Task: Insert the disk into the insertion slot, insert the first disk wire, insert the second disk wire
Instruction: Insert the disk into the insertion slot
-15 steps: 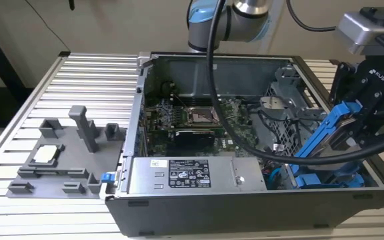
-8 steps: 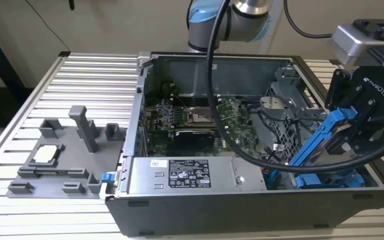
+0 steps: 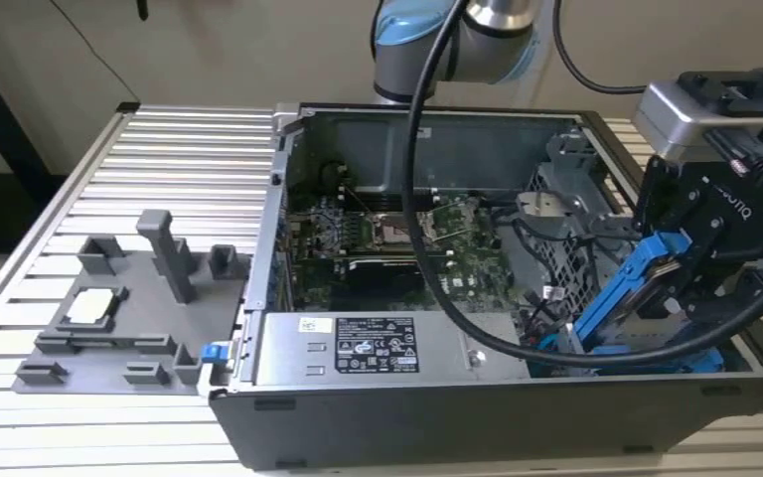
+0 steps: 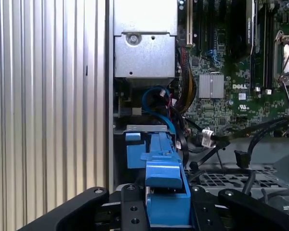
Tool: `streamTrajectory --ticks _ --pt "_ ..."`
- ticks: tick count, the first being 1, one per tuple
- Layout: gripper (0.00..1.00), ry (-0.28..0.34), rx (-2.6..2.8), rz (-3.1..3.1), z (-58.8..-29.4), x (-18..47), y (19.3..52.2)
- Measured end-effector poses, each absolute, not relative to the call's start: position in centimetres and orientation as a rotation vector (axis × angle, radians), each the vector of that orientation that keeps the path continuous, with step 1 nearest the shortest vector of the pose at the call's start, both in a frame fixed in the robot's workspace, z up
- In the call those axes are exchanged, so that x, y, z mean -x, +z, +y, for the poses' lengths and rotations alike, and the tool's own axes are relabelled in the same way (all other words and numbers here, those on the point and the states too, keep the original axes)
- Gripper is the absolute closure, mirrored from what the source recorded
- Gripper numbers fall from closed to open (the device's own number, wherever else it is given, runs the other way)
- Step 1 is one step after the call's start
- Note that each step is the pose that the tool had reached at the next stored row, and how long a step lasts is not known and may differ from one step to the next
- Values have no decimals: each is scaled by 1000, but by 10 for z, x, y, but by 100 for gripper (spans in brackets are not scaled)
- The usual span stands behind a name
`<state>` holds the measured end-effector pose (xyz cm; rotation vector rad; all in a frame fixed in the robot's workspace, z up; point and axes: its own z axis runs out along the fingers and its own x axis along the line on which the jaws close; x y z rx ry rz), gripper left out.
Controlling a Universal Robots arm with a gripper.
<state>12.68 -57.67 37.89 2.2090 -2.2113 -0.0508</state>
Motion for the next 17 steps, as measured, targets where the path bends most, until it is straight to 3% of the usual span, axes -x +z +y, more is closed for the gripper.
streamTrajectory --ticks 13,16,17 --pt "67 -50 -2216 -2205 -577 -126 365" --pt "66 -50 -2216 -2205 -577 -126 365" --pt "59 -50 -2216 -2205 -577 -126 365"
